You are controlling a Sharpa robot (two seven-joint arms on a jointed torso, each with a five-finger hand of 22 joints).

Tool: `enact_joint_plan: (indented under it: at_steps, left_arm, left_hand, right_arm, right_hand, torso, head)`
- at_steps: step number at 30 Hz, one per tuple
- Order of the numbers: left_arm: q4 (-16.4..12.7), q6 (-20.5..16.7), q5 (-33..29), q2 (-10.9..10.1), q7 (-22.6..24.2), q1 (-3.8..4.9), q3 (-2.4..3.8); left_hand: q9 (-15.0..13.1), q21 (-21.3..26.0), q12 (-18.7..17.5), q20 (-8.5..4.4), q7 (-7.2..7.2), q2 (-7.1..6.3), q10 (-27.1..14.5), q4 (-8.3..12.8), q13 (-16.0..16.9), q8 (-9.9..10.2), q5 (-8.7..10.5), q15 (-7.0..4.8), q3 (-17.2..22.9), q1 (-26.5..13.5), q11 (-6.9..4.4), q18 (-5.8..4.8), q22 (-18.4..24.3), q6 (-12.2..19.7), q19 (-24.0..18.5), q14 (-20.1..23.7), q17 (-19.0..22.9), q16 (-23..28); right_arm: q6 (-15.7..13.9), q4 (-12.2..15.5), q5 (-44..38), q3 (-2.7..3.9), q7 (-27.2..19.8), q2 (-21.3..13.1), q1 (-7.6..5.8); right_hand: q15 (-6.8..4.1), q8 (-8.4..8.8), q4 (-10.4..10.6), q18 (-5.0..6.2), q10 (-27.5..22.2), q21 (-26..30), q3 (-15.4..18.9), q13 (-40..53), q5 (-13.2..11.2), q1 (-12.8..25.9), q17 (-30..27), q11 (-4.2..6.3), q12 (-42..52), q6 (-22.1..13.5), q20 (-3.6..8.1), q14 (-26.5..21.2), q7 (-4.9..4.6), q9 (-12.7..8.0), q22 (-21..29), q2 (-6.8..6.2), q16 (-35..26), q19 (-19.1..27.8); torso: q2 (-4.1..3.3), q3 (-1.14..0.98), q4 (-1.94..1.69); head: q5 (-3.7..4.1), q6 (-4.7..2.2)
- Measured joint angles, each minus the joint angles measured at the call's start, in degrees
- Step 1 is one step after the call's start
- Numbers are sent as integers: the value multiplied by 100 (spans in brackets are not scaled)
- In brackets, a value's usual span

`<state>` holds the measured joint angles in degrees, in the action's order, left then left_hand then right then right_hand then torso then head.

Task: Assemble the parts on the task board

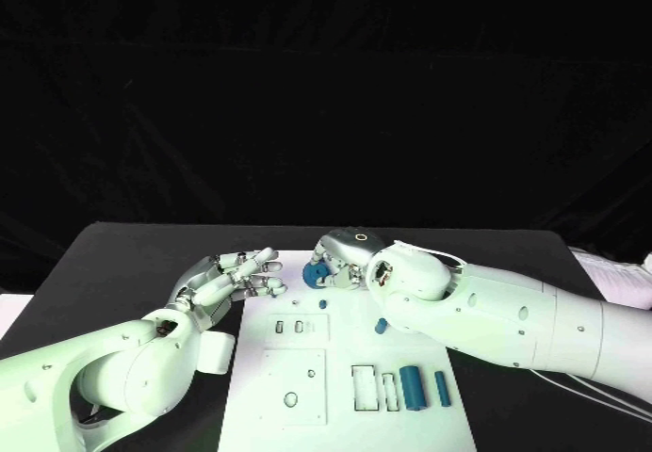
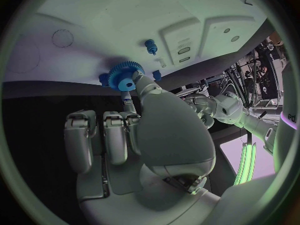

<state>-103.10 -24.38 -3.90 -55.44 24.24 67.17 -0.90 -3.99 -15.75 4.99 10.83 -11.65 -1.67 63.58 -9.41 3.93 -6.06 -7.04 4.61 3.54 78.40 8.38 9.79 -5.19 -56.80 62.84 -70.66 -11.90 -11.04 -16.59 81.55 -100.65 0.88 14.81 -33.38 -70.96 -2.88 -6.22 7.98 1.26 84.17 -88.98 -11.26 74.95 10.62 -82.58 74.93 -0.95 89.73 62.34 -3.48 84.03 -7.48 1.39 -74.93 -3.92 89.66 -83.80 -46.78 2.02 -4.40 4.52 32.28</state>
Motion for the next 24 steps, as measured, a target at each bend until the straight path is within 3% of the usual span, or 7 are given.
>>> enact_joint_plan:
  at_steps: [11, 13, 15, 16, 18, 21, 24]
  left_arm:
    - [1, 4, 0, 3, -3, 0, 0]
    - [1, 4, 0, 3, -4, 0, 0]
    - [1, 5, 0, 3, -5, 0, 0]
    - [1, 5, 0, 3, -5, 0, 0]
    - [1, 5, -1, 2, -6, 0, 0]
    - [1, 6, -1, 1, -8, 0, 0]
    - [0, 8, -1, -1, -10, 0, 0]
  left_hand:
    - [0, 0, 0, 0, 0, 0, 0, 0, 0, 0, 0, 0, 0, 0, 0, 0, 0, 0, 0, 0, 0, 0]
    - [0, 0, 0, 0, 0, 0, 0, 0, 0, 0, 0, 0, 0, 0, 0, 0, 0, 0, 0, 0, 0, 0]
    - [0, 0, 0, 0, 0, 0, 0, 0, 0, 0, 0, 0, 0, 0, 0, 0, 0, 0, 0, 0, 0, 0]
    - [0, 0, 0, 0, 0, 0, 0, 0, 0, 0, 0, 0, 0, 0, 0, 0, -1, 0, 0, 0, 0, 0]
    - [0, 0, 0, 0, 0, 0, 0, 0, 0, 0, 0, 0, 0, 0, 0, 0, 0, 0, 0, 0, -2, 0]
    - [0, 0, 0, 0, 0, 0, 0, 0, 0, 0, 0, 0, 0, 0, 0, 0, 0, 0, 0, 0, -4, 0]
    - [0, 0, 0, 0, 0, 0, 0, 0, 0, 17, 0, 0, 0, 0, 0, 0, 4, 0, 0, 0, -10, 15]
  right_arm:
    - [9, -258, -29, -20, -4, 171, 0]
    - [12, -292, -31, -24, -4, 191, 0]
    - [15, -317, -32, -28, -4, 204, 1]
    - [22, -335, -32, -33, -4, 210, 4]
    - [36, -359, -32, -40, -3, 218, 9]
    - [76, -404, -32, -47, 9, 224, 15]
    - [126, -431, -30, -56, 21, 227, 17]
  right_hand:
    - [0, 0, -48, 0, -6, 0, -63, 0, -89, 205, -1, -11, 0, 1, 0, 0, 1, 1, 1, -107, 0, 0]
    - [21, 28, -34, 0, -22, 0, -91, -1, -158, 275, -1, -51, 0, 5, 0, 5, 5, 1, 1, -121, 0, 0]
    - [86, 160, -25, 0, -14, 0, -103, -1, -284, 387, -1, -116, 0, -12, -26, -2, 17, 18, 1, -134, 0, -23]
    - [127, 218, -18, 0, -20, 0, -112, -1, -371, 455, -1, -167, 0, -140, -68, -2, -13, 262, 1, -141, -1, -21]
    - [180, 250, -8, 1, -32, 0, -134, -1, -550, 563, -1, -214, -39, -392, -119, -9, -79, 306, 1, -173, -1, -10]
    - [207, 261, 136, 1, -21, 0, -82, -1, -734, 722, -1, -264, -134, -594, -170, -1, -119, 256, 2, -334, -1, -17]
    - [241, 261, 320, 0, -24, 0, 0, -2, -744, 916, -2, -266, -165, -661, -198, -7, -148, 247, 2, -438, -1, -30]
  torso:
    - [0, -3, 6]
    - [0, -3, 4]
    - [-1, -2, 4]
    - [-1, -2, 4]
    - [0, -2, 7]
    - [0, -2, 8]
    - [0, -2, 8]
  head:
    - [-8, 3]
    - [-7, 3]
    - [-7, 3]
    - [-5, 3]
    - [-2, 5]
    - [-2, 7]
    - [-1, 8]
